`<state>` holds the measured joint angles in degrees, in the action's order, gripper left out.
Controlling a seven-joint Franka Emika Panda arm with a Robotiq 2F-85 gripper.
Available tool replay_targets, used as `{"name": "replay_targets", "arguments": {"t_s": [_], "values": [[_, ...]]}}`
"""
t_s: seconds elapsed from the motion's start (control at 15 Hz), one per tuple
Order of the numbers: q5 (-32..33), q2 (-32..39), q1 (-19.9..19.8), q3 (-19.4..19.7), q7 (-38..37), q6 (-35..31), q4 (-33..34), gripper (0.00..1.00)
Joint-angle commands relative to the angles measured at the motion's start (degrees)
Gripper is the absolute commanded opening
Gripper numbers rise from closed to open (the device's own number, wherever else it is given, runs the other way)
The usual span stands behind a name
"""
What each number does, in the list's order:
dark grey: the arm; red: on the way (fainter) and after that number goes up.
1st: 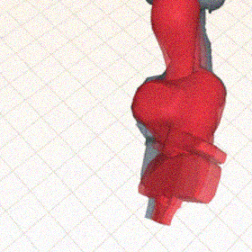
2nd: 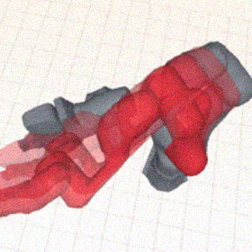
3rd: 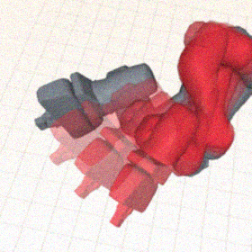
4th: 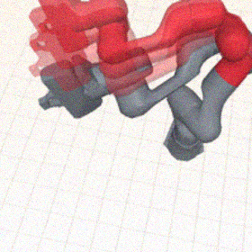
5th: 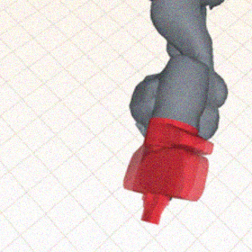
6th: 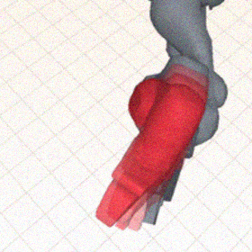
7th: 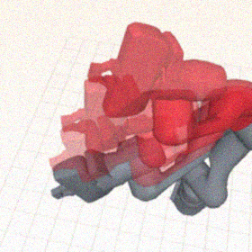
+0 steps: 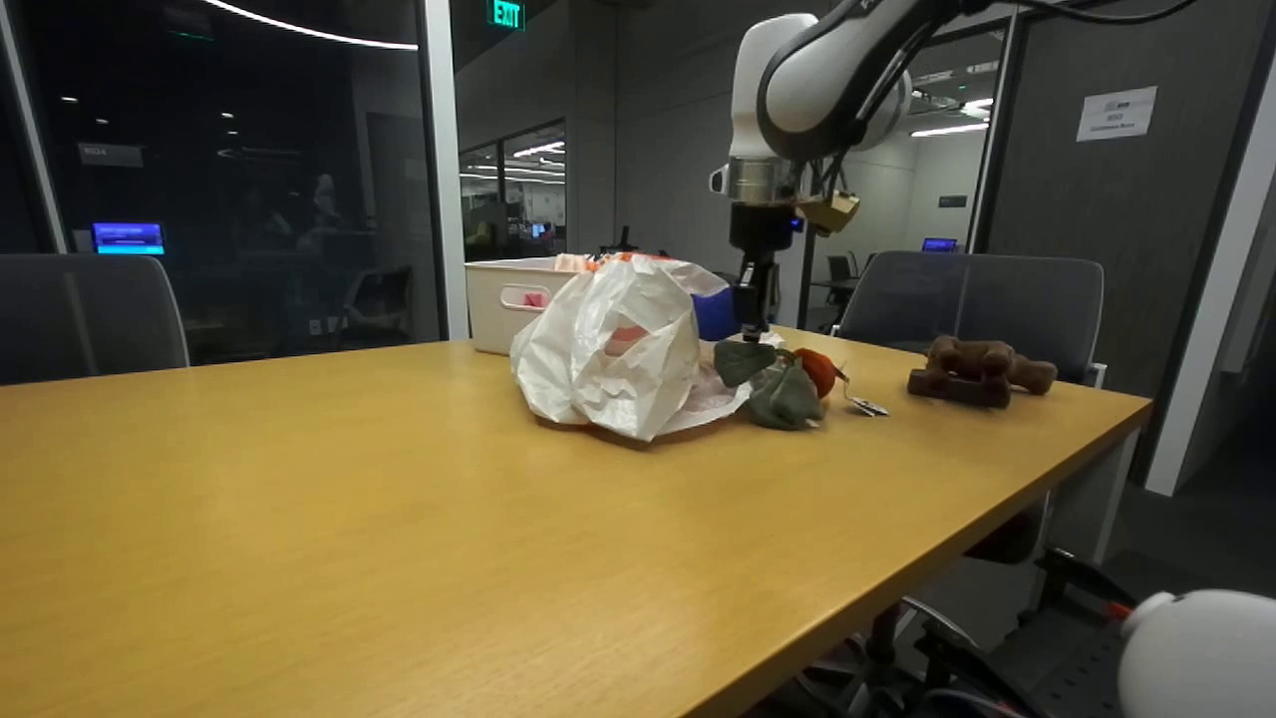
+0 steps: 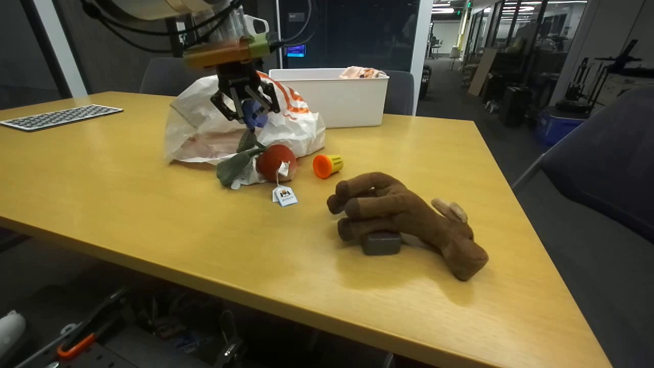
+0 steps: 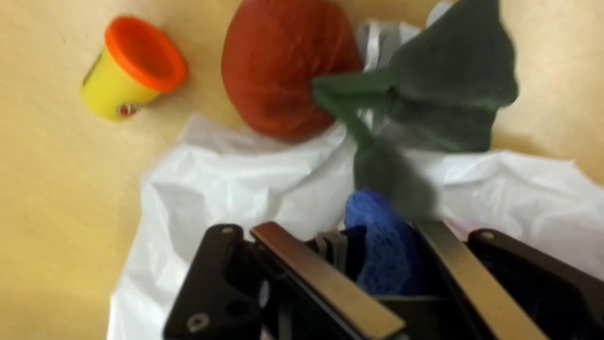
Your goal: Remove the items from the plastic bag and place them on the table.
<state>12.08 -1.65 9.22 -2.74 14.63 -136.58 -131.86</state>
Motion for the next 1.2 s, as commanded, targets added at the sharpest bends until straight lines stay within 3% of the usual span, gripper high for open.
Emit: {"name": "replay_targets", "arguments": {"t_s": [0.0,0.2,0.33,0.53,0.6,0.73,0.93,1.13], "values": [[-6.33,-6.86,-1.73,-0.22,5.27,16.37,-0.81,0.05],[-3.50,-13.37,-3.11,-0.01,1.10,29.10,0.73,0.05],[-1.05,-16.51,-4.57,0.32,-1.66,29.44,0.79,0.04],[3.91,-17.85,-7.18,0.53,-7.36,24.86,0.50,0.04],[5.39,-17.81,-8.14,0.42,-10.16,24.50,0.55,0.28],[5.68,-17.34,-9.04,0.62,-12.98,25.29,0.76,0.35],[3.25,-17.15,-9.41,1.30,-14.34,26.93,0.25,0.58],[-1.76,-17.46,-8.87,2.32,-11.84,34.00,1.91,0.81]]}}
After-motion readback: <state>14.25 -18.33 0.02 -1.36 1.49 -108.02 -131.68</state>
